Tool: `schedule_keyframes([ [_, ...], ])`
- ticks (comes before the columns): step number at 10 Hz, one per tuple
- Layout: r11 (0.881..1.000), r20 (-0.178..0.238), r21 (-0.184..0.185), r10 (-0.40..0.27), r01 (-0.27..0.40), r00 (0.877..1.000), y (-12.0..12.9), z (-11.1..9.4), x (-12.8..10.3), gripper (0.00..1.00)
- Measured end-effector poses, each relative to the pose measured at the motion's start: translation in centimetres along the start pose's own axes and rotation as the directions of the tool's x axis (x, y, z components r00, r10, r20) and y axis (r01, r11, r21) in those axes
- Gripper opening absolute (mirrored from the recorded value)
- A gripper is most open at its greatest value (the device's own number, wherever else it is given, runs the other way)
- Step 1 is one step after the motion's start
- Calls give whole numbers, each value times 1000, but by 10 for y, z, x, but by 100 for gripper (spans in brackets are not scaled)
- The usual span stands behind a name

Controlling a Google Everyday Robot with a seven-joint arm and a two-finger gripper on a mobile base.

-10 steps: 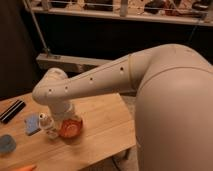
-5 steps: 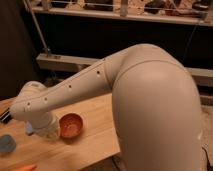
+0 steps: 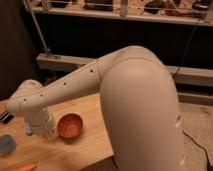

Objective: Knock the bottle over

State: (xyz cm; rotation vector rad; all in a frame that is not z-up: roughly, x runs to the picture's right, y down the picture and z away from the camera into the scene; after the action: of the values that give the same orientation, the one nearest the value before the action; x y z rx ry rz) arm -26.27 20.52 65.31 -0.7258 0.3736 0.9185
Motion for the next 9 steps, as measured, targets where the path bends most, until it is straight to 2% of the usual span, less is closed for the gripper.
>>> schedule_keyframes([
  [1, 1000, 4, -3, 0, 0, 1000, 1, 2, -8, 0],
  [3, 999, 115, -30, -17, 21, 993, 15, -5, -62, 0],
  [4, 998, 183, -49, -21, 30, 983, 22, -18, -86, 0],
  [5, 997, 270, -57, -31, 48, 962, 28, -38, -112, 0],
  [6, 997, 326, -54, -38, 58, 944, 30, -52, -123, 0],
  [7, 997, 369, -41, -44, 63, 929, 26, -65, -126, 0],
  [8, 998, 392, -28, -42, 58, 919, 15, -75, -115, 0],
  [9, 999, 398, -27, -27, 41, 917, 3, -82, -102, 0],
])
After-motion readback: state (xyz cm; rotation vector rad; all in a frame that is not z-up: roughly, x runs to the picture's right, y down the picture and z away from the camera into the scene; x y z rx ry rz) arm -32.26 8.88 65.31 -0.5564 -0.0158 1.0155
